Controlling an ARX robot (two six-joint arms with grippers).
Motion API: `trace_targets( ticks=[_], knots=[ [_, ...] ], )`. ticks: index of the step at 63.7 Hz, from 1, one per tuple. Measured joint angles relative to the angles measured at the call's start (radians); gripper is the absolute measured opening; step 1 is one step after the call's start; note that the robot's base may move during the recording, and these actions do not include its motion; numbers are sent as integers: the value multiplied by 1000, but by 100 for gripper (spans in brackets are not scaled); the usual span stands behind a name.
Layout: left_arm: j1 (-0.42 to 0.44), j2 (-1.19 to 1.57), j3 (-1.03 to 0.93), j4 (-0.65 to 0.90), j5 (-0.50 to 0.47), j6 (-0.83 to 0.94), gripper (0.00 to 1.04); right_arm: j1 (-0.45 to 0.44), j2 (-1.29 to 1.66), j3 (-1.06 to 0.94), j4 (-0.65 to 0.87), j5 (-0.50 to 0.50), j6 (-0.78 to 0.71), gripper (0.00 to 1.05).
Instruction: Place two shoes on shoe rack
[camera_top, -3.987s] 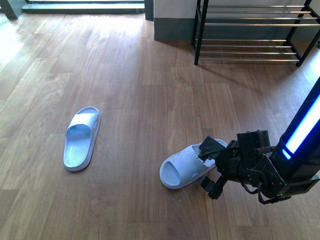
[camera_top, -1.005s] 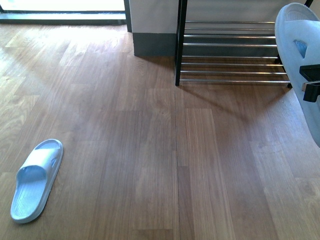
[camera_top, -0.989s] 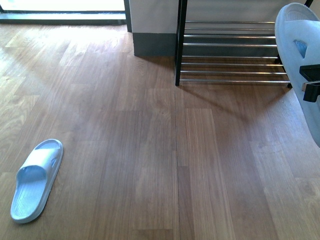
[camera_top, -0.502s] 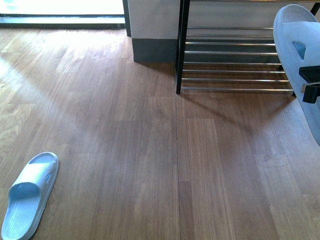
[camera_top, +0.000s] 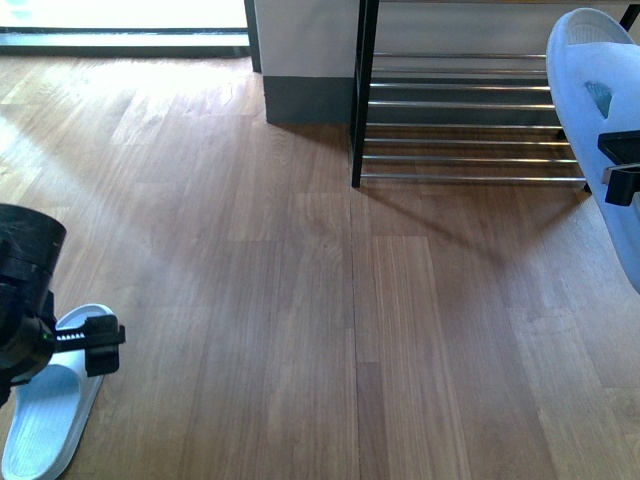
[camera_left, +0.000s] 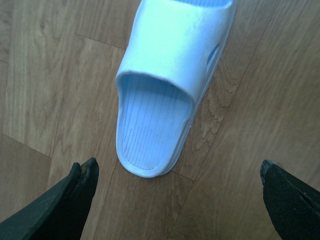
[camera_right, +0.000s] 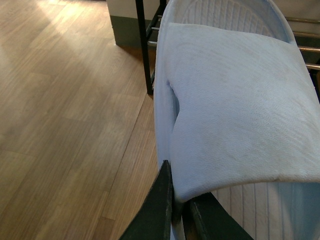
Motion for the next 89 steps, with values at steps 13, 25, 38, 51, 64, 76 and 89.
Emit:
trace_targets(
  ticks=[13,25,38,51,64,76,89],
  knots=[
    [29,233,191,-14,27,91,95,0,0,0,0,0,0,2],
    [53,346,293,12,51,116,95,0,0,0,0,0,0,2],
    [85,413,412,43,53,131,75,0,0,0,0,0,0,2],
    [86,439,447,43,58,137,48,0,0,0,0,0,0,2],
    [86,441,443,56,83,137,21,0,0,0,0,0,0,2],
    [86,412,401,83,94,126,2,0,0,0,0,0,0,2],
    [86,307,295,135,92,92,2,0,0,0,0,0,0,2]
  ],
)
